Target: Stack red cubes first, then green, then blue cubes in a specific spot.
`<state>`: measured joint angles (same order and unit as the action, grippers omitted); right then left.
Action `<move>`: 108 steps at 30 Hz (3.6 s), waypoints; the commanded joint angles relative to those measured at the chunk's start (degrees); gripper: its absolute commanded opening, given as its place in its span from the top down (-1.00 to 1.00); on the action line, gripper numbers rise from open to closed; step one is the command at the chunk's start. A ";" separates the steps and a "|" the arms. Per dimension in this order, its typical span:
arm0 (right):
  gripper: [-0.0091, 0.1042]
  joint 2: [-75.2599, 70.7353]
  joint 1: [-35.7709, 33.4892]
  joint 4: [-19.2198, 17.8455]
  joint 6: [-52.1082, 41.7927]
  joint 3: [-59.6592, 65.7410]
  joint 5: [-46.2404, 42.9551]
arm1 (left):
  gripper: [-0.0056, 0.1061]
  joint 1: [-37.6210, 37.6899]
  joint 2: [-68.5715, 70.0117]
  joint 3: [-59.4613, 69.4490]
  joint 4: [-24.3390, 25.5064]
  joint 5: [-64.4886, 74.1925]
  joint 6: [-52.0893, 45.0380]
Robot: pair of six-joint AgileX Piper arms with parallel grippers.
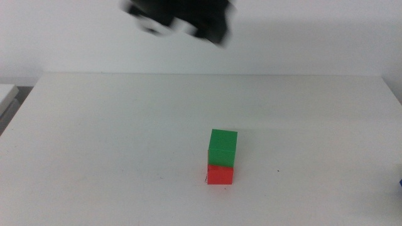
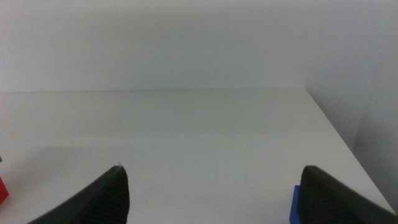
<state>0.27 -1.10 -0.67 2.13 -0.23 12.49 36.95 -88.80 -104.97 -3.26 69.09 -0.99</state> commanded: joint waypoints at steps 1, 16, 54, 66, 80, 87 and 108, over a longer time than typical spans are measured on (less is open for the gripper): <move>-0.80 -0.27 0.52 -0.46 -0.52 0.23 -0.51 | -0.78 -1.48 8.45 4.22 -0.43 0.87 -2.40; -0.80 -0.27 0.52 -0.46 -0.52 0.23 -0.51 | -0.78 -4.95 44.79 35.42 -9.31 -11.51 -4.55; -0.80 49.70 0.52 3.92 6.75 -50.32 54.58 | -0.78 -4.95 45.13 35.42 -10.29 -14.43 -5.16; -0.80 74.53 6.71 -6.07 -1.72 -52.55 47.08 | -0.78 -4.95 45.13 35.42 -10.14 -14.53 -5.16; -0.80 91.84 19.31 0.17 -13.09 -57.48 37.04 | -0.78 -4.95 45.13 35.42 -10.14 -14.53 -5.16; -0.71 97.73 19.31 -1.11 -13.09 -57.48 33.66 | -0.78 -4.95 45.13 35.42 -10.14 -14.53 -5.16; 0.79 89.44 -17.24 -10.27 29.43 -77.81 57.47 | -0.78 -4.95 45.13 35.42 -10.14 -14.53 -5.16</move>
<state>89.76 -13.20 -8.31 23.67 -75.16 66.64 32.08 -43.82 -69.63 -13.45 55.20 -6.04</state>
